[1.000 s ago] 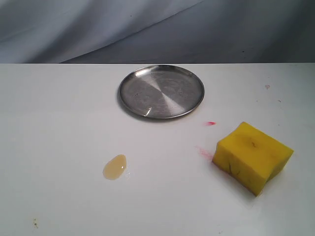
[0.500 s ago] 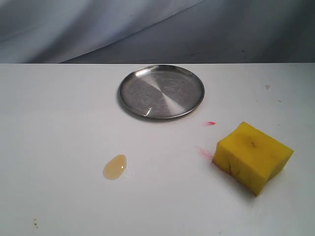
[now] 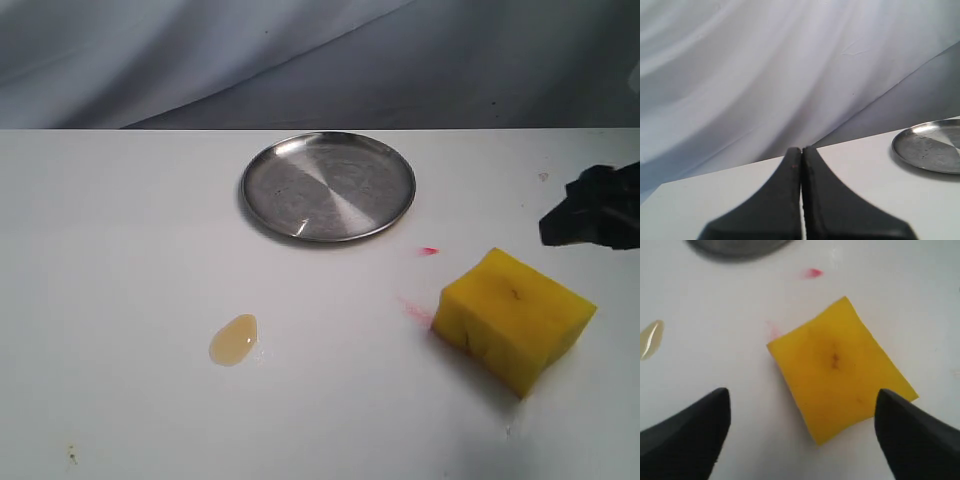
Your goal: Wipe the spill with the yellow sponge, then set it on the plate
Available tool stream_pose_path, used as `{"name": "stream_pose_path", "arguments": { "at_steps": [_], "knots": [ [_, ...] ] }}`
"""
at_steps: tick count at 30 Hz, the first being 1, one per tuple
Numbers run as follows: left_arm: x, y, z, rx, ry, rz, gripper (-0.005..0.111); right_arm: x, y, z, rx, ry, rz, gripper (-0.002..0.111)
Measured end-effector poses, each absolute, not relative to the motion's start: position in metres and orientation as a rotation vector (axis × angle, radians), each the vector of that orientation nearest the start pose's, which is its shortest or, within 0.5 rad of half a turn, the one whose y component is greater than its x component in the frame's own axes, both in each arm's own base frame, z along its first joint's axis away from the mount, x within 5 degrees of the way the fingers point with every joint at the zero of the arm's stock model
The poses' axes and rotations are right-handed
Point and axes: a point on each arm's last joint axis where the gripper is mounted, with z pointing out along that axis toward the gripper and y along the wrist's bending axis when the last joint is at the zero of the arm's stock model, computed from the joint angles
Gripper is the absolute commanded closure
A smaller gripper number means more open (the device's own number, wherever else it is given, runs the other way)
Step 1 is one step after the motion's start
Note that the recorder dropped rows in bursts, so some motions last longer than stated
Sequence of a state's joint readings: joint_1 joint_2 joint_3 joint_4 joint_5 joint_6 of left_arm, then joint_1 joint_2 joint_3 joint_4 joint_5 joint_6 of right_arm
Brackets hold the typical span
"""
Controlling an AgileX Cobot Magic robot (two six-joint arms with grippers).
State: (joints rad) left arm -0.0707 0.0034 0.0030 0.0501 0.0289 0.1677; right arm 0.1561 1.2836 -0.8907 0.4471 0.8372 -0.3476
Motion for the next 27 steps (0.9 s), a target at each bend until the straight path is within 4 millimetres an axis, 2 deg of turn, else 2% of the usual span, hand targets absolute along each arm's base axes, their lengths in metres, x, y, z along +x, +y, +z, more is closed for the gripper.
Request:
{"name": "stream_pose_path", "arguments": {
  "at_steps": [5, 8, 13, 15, 16, 18, 23, 24, 27],
  "knots": [
    [0.057, -0.004, 0.209, 0.217, 1.504, 0.119, 0.107, 0.272, 0.071, 0.214, -0.354, 2.791, 0.457, 0.024],
    [0.057, -0.004, 0.209, 0.217, 1.504, 0.119, 0.107, 0.288, 0.069, 0.184, -0.336, 2.817, 0.392, 0.024],
    [0.057, -0.004, 0.209, 0.217, 1.504, 0.119, 0.107, 0.298, 0.068, 0.157, -0.345, 2.864, 0.349, 0.024],
    [0.057, -0.004, 0.209, 0.217, 1.504, 0.119, 0.107, 0.299, 0.068, 0.151, -0.342, 2.881, 0.348, 0.028],
    [0.057, -0.004, 0.209, 0.217, 1.504, 0.119, 0.107, 0.300, 0.068, 0.147, -0.342, 2.892, 0.349, 0.032],
    [0.057, -0.004, 0.209, 0.217, 1.504, 0.119, 0.107, 0.301, 0.068, 0.144, -0.336, 2.904, 0.354, 0.047],
    [0.057, -0.004, 0.209, 0.217, 1.504, 0.119, 0.107, 0.301, 0.070, 0.137, -0.329, 2.948, 0.382, 0.099],
    [0.057, -0.004, 0.209, 0.217, 1.504, 0.119, 0.107, 0.300, 0.070, 0.136, -0.329, 2.956, 0.388, 0.106],
    [0.057, -0.004, 0.209, 0.217, 1.504, 0.119, 0.107, 0.300, 0.071, 0.136, -0.333, 2.965, 0.396, 0.108]
  ]
}}
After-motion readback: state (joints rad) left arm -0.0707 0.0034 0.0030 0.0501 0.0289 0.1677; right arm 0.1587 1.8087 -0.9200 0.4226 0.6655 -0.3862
